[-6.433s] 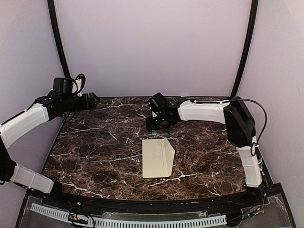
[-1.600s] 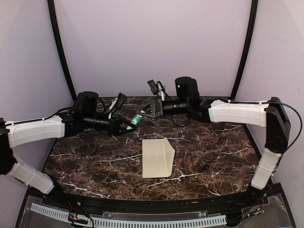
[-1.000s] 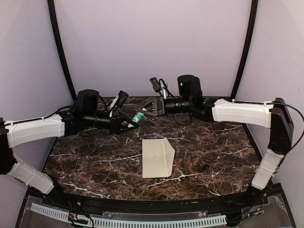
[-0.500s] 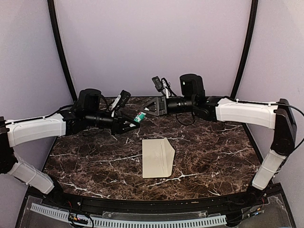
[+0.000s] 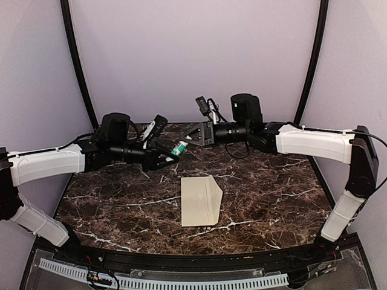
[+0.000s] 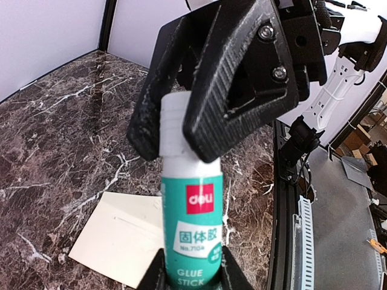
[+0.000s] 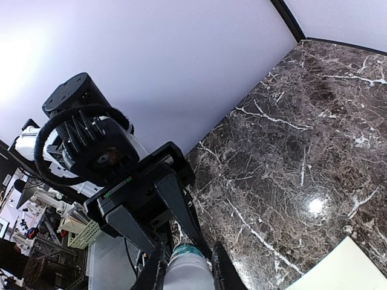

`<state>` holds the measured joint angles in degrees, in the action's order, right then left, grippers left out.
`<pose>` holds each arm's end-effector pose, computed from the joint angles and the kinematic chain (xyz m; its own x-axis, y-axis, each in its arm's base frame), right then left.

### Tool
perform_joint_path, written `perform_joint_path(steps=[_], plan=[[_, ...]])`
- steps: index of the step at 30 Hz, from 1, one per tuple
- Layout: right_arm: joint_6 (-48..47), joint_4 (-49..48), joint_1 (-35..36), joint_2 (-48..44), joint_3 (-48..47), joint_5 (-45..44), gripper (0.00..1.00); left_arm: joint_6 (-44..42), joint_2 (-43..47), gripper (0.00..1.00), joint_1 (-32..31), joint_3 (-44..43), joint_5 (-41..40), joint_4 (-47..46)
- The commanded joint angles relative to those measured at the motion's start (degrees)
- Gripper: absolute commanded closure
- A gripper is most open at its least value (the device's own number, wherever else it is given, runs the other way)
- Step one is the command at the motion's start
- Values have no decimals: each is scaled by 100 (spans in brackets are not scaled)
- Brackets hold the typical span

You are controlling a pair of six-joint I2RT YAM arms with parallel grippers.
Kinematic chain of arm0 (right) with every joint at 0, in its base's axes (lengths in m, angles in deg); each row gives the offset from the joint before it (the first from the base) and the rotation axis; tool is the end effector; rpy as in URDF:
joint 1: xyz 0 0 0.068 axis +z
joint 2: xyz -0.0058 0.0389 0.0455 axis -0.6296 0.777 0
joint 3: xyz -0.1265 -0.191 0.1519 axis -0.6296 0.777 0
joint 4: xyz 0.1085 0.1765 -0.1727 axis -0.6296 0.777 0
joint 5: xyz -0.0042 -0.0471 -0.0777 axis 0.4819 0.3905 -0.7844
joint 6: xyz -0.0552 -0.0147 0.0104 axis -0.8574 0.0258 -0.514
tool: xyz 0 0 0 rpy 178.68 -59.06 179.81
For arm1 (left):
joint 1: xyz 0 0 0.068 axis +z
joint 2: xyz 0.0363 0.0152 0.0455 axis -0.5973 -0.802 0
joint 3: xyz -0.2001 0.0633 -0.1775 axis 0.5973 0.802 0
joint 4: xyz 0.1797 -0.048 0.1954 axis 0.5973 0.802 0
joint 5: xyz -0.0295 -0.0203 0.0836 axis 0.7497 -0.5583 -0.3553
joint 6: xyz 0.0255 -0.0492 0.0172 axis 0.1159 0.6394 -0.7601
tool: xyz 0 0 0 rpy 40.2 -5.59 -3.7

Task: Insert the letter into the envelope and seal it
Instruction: Open the solid glue cap from the solid glue.

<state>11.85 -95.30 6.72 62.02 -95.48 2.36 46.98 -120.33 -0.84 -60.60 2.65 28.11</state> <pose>0.2717 0.3142 0.3174 -0.6891 -0.0466 -0.7231 -0.7142 0.2124 0.6669 0.2412 -0.2176 0.2894 -0.3383 0.1699 -0.9256 0.9165 0.2825 -0.2831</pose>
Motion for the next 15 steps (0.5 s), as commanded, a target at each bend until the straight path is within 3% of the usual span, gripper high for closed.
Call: perform_joint_path(steps=[1, 8, 15], plan=[[-12, -276, -323, -391, 51, -335, 93, -30, -1, 100, 4, -2, 30, 466], [-114, -144, -501, -631, 158, -453, 93, -68, 44, 100, -1, 3, -47, 479], [-782, 935, -783, -1231, 222, -1329, 93, 53, 198, 100, 33, 20, -531, 452]])
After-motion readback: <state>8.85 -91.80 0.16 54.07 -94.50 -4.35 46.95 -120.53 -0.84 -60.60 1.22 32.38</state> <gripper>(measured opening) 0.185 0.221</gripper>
